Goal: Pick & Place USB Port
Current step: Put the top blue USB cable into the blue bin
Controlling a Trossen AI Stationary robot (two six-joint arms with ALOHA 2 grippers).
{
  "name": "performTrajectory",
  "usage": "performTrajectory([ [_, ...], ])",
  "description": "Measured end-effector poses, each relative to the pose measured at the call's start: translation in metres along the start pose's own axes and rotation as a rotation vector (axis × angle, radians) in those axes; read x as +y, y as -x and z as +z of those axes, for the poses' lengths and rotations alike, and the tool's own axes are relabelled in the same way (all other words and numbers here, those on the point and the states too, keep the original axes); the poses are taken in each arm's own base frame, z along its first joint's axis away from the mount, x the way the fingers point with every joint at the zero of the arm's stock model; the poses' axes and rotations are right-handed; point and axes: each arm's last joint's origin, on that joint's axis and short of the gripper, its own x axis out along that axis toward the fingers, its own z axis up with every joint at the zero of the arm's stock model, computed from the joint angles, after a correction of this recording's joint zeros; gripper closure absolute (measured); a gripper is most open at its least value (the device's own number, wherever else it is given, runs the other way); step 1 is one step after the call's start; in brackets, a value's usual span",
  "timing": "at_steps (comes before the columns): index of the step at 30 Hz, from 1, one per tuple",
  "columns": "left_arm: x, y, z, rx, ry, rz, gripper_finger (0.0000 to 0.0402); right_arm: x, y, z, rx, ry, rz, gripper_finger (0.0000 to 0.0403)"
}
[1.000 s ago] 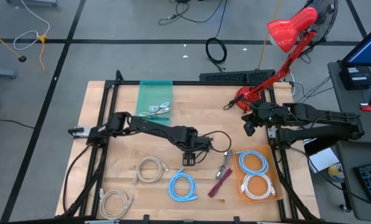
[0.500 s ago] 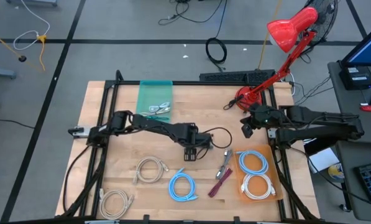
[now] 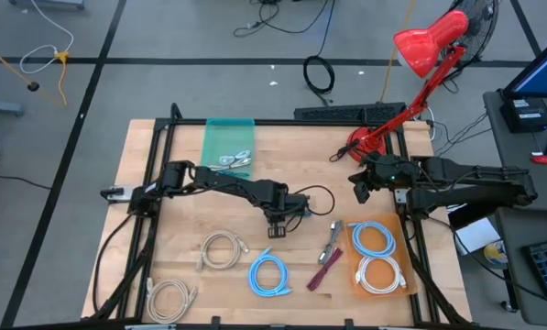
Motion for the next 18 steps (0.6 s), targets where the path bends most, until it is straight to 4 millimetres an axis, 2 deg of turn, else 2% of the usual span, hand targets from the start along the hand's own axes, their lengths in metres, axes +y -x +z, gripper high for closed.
performTrajectory([
  [3,0.006,0.016,-0.006,0.024,0.013,0.052,0.0381,0.000,0.000,0.000,-0.002,-0.001,0.003,0.0403],
  [9,0.028,0.085,-0.017,-0.085,0.083,0.109,0.0381,0.001,0.000,0.001,-0.013,-0.007,0.012,0.0403],
  [14,0.060,0.129,-0.032,-0.156,0.172,0.170,0.0382,0.003,0.000,0.003,-0.033,-0.012,0.029,0.0403],
  [16,0.078,0.140,-0.041,-0.134,0.214,0.228,0.0382,0.003,0.000,0.003,-0.034,-0.013,0.031,0.0403],
  [18,0.099,0.141,-0.048,-0.090,0.260,0.271,0.0382,0.003,0.000,0.003,-0.027,-0.013,0.039,0.0403],
])
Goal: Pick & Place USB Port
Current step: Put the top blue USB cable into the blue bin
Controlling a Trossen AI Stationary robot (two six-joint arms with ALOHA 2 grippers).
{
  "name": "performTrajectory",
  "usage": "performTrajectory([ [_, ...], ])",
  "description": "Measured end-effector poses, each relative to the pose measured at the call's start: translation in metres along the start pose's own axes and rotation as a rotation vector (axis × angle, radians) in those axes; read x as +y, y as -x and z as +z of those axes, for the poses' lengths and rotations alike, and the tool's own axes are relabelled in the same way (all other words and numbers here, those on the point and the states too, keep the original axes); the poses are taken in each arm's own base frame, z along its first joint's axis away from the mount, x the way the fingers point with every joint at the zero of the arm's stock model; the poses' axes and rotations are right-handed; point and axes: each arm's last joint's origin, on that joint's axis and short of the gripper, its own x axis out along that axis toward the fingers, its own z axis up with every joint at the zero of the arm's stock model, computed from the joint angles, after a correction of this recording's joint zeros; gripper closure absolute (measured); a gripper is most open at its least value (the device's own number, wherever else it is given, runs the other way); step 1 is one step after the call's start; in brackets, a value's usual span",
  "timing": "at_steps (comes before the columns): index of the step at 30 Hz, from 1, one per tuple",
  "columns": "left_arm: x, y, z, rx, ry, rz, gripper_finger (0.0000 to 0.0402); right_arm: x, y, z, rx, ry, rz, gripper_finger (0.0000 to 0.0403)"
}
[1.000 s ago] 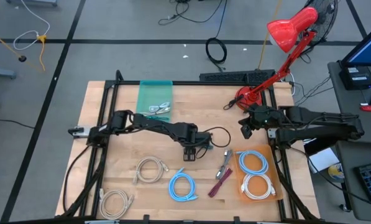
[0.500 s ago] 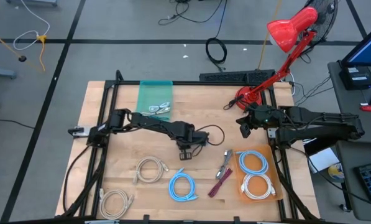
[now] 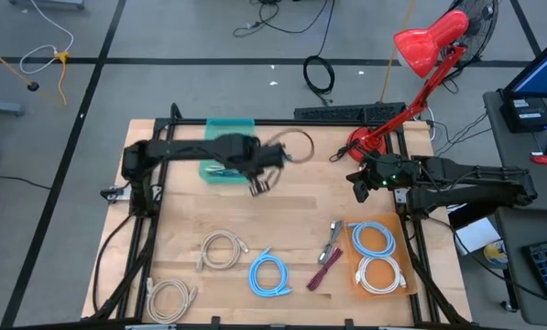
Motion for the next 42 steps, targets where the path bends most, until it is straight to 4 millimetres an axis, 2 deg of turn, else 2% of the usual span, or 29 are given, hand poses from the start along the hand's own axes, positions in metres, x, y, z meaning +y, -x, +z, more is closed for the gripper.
performTrajectory([
  [5,0.052,-0.014,-0.001,0.086,0.122,0.039,0.0382,0.001,0.000,0.000,0.013,-0.012,0.016,0.0403],
  [11,0.109,-0.043,-0.012,0.182,0.297,0.024,0.0382,0.001,0.000,-0.001,0.026,-0.022,0.032,0.0403],
  [14,0.133,-0.057,-0.023,0.238,0.354,0.014,0.0382,0.001,0.000,-0.001,0.026,-0.022,0.031,0.0403],
  [18,0.153,-0.076,-0.039,0.315,0.370,0.002,0.0382,0.001,0.000,-0.001,0.025,-0.022,0.031,0.0403],
  [23,0.163,-0.099,-0.058,0.371,0.315,-0.031,0.0382,0.001,0.000,-0.001,0.025,-0.029,0.030,0.0403],
  [29,0.163,-0.123,-0.071,0.360,0.171,-0.085,0.0382,0.001,0.000,-0.001,0.024,-0.039,0.029,0.0403],
  [33,0.159,-0.129,-0.069,0.312,0.058,-0.106,0.0382,0.001,0.000,-0.001,0.025,-0.048,0.028,0.0403],
  [42,0.157,-0.130,-0.061,0.230,-0.185,-0.108,0.0382,0.000,0.000,0.000,0.007,-0.054,0.008,0.0403],
])
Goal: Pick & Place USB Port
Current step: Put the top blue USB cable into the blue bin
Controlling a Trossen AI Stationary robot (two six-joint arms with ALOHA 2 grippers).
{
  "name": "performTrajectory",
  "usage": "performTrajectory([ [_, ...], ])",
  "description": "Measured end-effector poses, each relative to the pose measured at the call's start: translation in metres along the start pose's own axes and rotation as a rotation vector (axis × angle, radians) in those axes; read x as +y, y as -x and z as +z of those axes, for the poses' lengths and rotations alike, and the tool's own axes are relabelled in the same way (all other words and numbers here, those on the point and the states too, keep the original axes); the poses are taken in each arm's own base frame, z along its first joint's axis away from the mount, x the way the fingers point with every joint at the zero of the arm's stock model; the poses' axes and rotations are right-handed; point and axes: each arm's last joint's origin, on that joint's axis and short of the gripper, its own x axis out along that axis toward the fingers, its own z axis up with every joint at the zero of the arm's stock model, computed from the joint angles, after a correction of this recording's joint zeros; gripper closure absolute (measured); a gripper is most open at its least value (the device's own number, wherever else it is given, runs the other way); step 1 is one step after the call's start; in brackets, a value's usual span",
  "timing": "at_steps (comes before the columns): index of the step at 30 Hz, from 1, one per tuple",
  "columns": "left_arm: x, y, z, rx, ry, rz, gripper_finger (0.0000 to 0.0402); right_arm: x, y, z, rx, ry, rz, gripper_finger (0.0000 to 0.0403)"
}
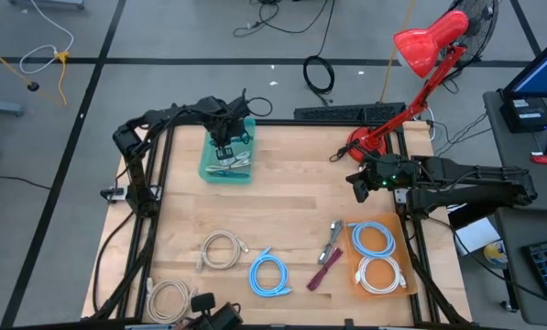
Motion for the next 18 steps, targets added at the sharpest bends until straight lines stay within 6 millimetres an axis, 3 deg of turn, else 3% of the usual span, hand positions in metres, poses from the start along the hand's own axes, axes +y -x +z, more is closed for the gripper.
performTrajectory([
  [10,-0.010,-0.023,-0.011,0.036,-0.182,-0.046,0.0382,-0.001,0.000,0.001,-0.026,-0.020,-0.028,0.0403],
  [18,-0.024,-0.043,-0.018,0.085,-0.166,0.022,0.0364,0.001,0.000,0.004,-0.066,-0.039,-0.018,0.0403],
])
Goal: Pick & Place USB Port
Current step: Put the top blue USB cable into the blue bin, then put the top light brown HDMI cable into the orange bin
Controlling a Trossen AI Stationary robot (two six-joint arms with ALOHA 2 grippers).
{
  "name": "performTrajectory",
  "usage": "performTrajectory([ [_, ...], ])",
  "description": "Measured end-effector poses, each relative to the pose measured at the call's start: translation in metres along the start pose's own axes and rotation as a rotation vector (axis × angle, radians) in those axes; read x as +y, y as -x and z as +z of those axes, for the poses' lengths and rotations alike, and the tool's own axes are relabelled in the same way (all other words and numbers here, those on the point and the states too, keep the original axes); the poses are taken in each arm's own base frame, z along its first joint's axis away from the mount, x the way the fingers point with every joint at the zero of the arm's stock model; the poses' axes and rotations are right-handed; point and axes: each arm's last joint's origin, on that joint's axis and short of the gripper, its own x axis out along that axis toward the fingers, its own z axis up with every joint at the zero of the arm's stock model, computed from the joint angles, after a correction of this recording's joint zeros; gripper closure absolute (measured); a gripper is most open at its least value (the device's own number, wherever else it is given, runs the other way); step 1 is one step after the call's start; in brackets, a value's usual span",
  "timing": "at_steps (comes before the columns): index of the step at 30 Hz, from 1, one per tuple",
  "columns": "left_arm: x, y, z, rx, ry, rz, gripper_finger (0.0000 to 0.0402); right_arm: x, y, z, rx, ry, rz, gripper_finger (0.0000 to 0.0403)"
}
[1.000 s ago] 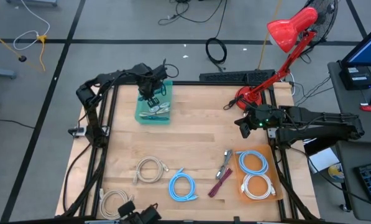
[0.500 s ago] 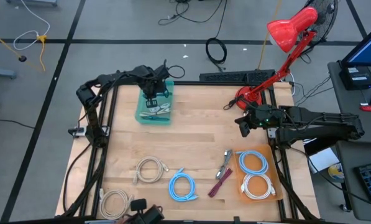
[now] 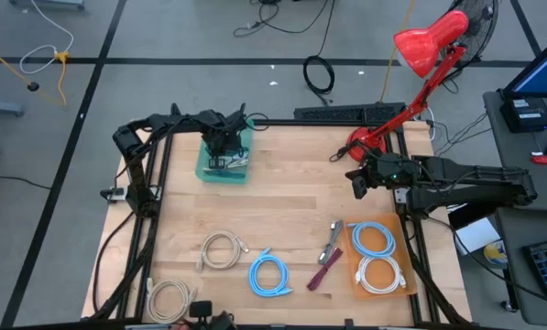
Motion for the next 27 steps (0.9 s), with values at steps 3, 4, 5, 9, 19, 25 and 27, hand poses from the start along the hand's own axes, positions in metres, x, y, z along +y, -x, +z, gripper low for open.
performTrajectory([
  [3,0.001,0.000,0.000,0.012,0.038,0.027,0.0328,0.001,0.000,0.001,-0.016,-0.001,0.008,0.0403],
  [4,0.001,0.000,0.000,0.012,0.045,0.028,0.0317,0.001,0.000,0.002,-0.017,-0.003,0.006,0.0403],
  [5,0.001,0.000,0.000,0.013,0.057,0.030,0.0307,0.000,0.000,0.002,-0.017,-0.005,0.004,0.0403],
  [9,0.000,0.000,-0.001,0.022,0.094,0.023,0.0274,0.000,0.000,0.002,-0.018,-0.008,0.000,0.0403],
  [19,-0.005,0.004,-0.003,0.045,0.146,0.010,0.0208,-0.001,0.000,0.003,-0.018,-0.009,0.000,0.0403],
  [25,0.001,0.031,-0.004,-0.018,0.183,0.051,0.0191,-0.001,0.000,0.002,-0.017,-0.009,0.000,0.0403],
  [27,0.005,0.044,-0.005,-0.054,0.205,0.086,0.0191,-0.001,0.000,0.002,-0.017,-0.009,0.000,0.0403],
])
